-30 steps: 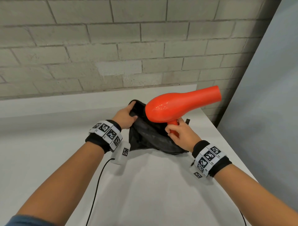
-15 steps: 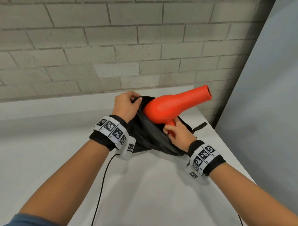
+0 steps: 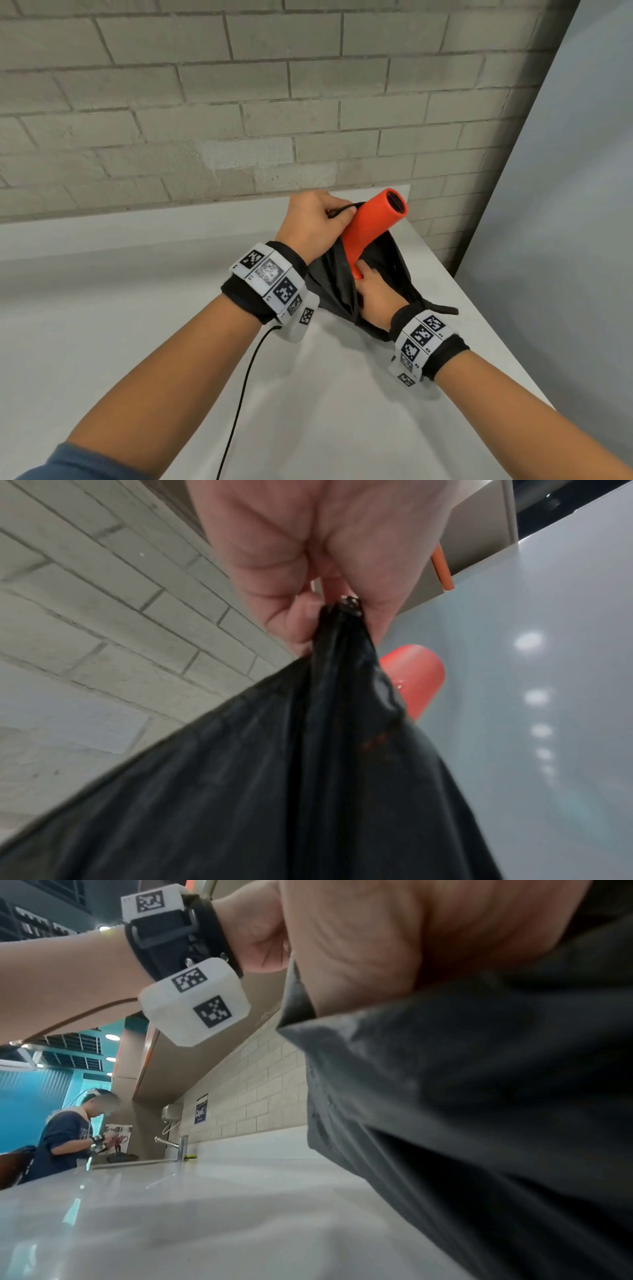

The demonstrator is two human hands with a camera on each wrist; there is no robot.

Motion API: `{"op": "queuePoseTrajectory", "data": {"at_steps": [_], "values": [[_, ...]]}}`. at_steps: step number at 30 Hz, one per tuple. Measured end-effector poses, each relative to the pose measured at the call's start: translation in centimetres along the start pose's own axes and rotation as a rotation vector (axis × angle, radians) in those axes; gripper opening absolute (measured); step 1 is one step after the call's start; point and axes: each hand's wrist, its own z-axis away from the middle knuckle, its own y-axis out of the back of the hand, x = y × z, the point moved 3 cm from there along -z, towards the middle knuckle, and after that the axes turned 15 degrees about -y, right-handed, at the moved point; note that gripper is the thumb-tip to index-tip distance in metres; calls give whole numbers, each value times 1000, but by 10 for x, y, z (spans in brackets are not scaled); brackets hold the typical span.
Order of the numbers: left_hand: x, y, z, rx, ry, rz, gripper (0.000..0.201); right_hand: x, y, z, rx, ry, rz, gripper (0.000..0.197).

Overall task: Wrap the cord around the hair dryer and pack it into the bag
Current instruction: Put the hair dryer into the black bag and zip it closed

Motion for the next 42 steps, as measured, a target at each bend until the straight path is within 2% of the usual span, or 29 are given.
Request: {"op": "queuePoseTrajectory", "data": {"at_steps": [4,6,8,12,14,16,18,20,23,25,29,33,36,39,41,42], "values": [[8,-6,-2,136,15,72,18,-5,4,9,-101,-166,3,52],[2,-6,0,226,94,143,18,-11,7,18,-136,-157,66,48],[-8,-7,5,253,211,246,19,-12,9,24,-153,-173,86,46],[-17,-7,14,114,305,372,26,-8,0,17,-105,-157,99,58],[-20,-6,19,30,304,405,43,-5,1,18,-122,-195,-47,56],[-22,-7,24,20,274,349,45,-1,1,19,-122,-209,-183,53],[-25,-7,27,118,262,286,32,2,1,21,-107,-231,-233,65],[-33,-5,30,224,315,267,20,3,0,22,-119,-242,-242,78],[-51,1,34,364,427,329,21,3,-1,20,-142,-181,-277,75],[-56,5,33,406,415,381,21,2,1,19,-147,-175,-253,70],[-40,5,29,343,224,499,30,-4,-3,21,-178,-178,-235,70],[-35,1,29,285,153,549,32,-9,-5,24,-204,-183,-262,69],[-33,-5,30,144,66,431,37,-8,-12,21,-172,-161,-186,65],[-35,-11,31,-59,-20,288,62,-2,-21,12,-151,-134,-210,60],[-42,-10,32,-85,-50,185,58,4,-21,8,-169,-80,-336,55],[-45,-10,34,-68,-48,151,51,10,-19,6,-165,-37,-319,54]]}}
